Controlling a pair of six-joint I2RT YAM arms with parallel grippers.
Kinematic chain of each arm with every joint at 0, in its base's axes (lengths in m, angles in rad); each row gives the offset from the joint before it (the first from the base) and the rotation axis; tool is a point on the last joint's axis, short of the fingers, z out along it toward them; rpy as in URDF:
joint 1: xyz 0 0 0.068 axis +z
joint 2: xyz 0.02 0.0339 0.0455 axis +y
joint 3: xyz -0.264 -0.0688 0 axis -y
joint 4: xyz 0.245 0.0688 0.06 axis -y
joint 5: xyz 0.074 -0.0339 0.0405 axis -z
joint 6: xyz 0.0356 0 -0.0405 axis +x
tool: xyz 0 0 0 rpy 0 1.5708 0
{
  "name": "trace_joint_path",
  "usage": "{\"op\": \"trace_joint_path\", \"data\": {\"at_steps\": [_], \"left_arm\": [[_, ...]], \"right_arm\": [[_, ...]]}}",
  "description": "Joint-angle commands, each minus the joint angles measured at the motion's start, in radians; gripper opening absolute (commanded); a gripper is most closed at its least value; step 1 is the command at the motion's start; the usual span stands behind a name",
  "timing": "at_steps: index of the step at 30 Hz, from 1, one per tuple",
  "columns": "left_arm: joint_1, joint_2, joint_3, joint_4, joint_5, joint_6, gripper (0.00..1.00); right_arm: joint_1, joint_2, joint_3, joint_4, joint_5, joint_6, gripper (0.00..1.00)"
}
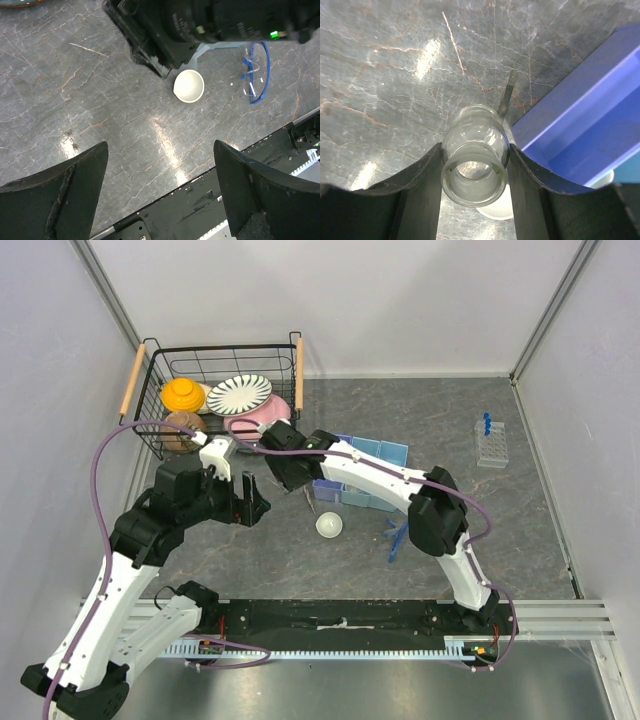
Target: Organize the chemistry lab equipment
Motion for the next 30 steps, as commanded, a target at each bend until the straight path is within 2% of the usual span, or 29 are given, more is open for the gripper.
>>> {"op": "trace_joint_path", "data": {"at_steps": [1,5,8,13,20,26,30], "left_arm": [[0.000,-0.018,0.032,0.015,0.005,0.005,0.92],[0.000,-0.032,0.038,-0.003,-0.001,0.002,0.92],[0.000,-0.039,0.039,-0.013,0.001,-0.001,0.92],[0.000,-0.044,0.036,-0.017,-0.001,-0.004,0.92],[0.000,-0.047,0.038,-0.014,0.005,-0.011,0.92],[-0.002,-0.049,0.041,-0.014,0.008,-0.008,0.92],[0.000,-0.053,0.042,-0.017,0.007,-0.008,0.92]], "right_arm": [[-0.004,-0.106,0.006,0.005,0.050,0.020,0.26],[-0.004,-0.156,0.006,-0.002,0.157,0.009,0.28],[-0.022,-0.192,0.011,-0.030,0.182,0.009,0.28],[-0.074,-0.298,-0.087,-0.030,0.214,0.017,0.28],[-0.202,-0.428,-0.244,-0.009,0.200,0.041,0.28],[-0.263,-0.419,-0.311,0.037,0.167,0.028,0.28],[-0.288,-0.387,-0.328,0.079,0.110,-0.046,0.29]]}}
